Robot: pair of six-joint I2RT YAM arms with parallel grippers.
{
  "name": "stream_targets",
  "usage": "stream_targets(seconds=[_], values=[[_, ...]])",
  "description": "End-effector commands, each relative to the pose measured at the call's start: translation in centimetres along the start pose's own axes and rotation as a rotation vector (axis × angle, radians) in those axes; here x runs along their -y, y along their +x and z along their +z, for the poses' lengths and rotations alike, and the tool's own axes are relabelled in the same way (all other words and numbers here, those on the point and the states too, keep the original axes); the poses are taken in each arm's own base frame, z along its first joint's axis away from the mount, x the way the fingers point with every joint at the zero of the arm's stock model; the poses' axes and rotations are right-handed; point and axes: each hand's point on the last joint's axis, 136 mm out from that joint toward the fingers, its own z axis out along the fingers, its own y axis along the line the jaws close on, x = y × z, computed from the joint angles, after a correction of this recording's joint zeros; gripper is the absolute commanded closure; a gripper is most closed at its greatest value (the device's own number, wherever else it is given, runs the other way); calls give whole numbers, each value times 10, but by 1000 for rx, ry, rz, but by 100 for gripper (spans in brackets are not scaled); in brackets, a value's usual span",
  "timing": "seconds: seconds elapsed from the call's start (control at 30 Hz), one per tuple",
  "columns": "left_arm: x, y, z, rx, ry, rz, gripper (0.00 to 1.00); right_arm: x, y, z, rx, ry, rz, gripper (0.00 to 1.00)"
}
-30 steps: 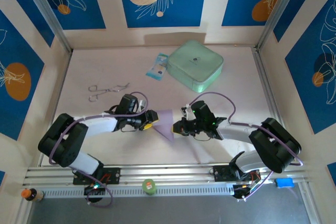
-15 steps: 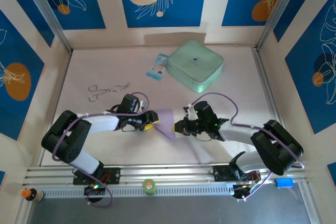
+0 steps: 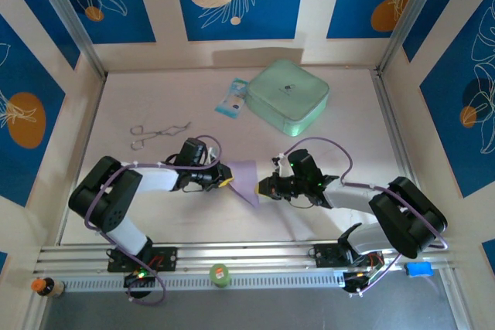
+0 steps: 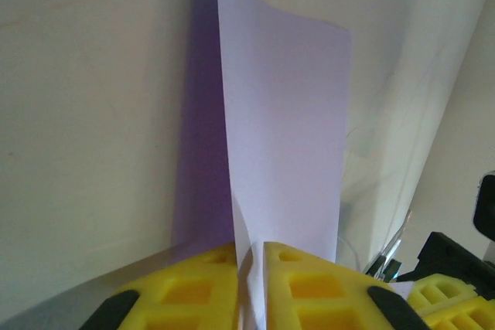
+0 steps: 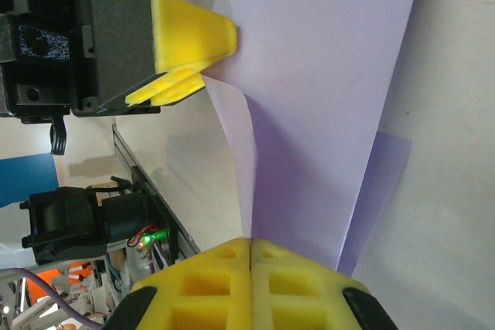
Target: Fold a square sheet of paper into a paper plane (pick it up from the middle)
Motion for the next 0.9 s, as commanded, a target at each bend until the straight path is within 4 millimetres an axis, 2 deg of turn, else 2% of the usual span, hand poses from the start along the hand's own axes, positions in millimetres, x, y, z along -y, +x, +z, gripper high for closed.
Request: stream_targets(seconds=[0.0, 0.07, 0.17, 0.4, 0.53, 0.57, 0.6, 0.77, 0.87], values=[[10, -8, -5, 36, 29, 17, 92, 8, 6, -3, -14, 45, 20, 91], [10, -9, -9, 55, 29, 21, 95, 14, 5, -5, -8, 98, 26, 85], [6, -9, -16, 100, 16, 17, 97, 15, 6, -8, 3, 188, -3, 70], [-7, -9, -32, 227, -20, -25, 100, 0, -1, -12, 108, 366, -226, 61], [-10, -9, -37, 276, -23, -53, 100, -8, -9, -7, 271, 441, -439, 54], [-10, -10, -38, 287, -22, -59, 100, -10, -10, -5, 319, 454, -496, 34], [-9, -10, -40, 298, -22, -60, 100, -13, -10, -3, 353, 456, -553, 25], [-5, -8, -44, 325, -23, -57, 100, -4, -6, 3, 337, 538, -664, 25], [-5, -5, -44, 321, -29, -50, 99, -14, -1, 11, 329, 543, -810, 28]])
